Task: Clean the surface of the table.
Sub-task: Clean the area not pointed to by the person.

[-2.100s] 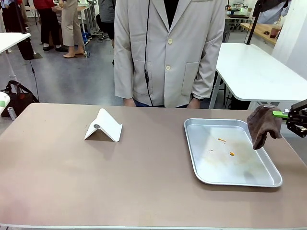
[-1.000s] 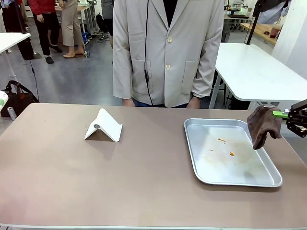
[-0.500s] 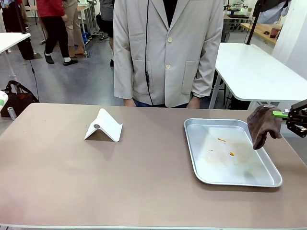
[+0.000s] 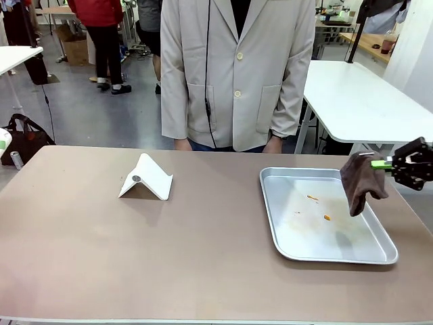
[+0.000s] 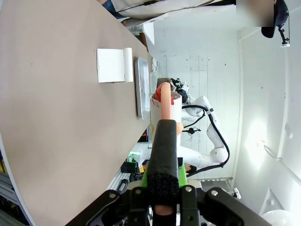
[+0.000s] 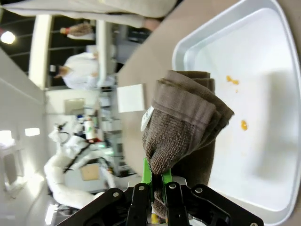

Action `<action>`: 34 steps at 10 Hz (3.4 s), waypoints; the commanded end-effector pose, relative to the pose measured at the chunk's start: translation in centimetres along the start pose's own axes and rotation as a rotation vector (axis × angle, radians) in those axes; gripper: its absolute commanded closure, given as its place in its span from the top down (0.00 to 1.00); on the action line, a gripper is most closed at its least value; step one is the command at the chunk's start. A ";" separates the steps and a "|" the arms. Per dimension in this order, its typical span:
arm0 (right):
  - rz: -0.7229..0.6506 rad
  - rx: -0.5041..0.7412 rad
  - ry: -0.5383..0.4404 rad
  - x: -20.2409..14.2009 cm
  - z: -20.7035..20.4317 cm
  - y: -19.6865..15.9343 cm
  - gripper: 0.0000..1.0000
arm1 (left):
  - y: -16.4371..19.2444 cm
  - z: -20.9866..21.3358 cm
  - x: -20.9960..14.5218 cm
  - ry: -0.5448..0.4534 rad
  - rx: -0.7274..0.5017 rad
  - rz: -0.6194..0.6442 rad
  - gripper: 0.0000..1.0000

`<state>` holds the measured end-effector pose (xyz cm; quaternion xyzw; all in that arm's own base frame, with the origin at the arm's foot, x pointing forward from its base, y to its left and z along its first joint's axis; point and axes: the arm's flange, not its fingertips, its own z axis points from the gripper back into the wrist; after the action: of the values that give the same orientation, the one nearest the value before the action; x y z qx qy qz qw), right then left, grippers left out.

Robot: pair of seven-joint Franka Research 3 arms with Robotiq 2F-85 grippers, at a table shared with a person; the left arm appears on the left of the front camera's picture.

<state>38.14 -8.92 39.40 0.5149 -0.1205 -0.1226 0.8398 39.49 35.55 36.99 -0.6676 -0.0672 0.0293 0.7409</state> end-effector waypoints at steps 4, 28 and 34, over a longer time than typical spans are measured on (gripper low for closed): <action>0.166 -0.493 0.030 3.9 -4.5 4.0 0.09 | -0.4 0.1 0.0 -0.008 -0.017 -0.003 0.22; 0.186 -0.503 0.351 1.8 -26.4 0.4 0.09 | -0.4 0.1 0.0 -0.008 -0.017 -0.003 0.22; 0.214 -0.437 0.403 0.6 -27.2 1.7 0.09 | -0.4 0.1 0.0 -0.008 -0.017 -0.003 0.22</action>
<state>47.78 14.29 28.92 0.2885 0.0238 0.0424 0.9563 39.52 35.57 36.86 -0.6681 -0.0666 0.0300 0.7405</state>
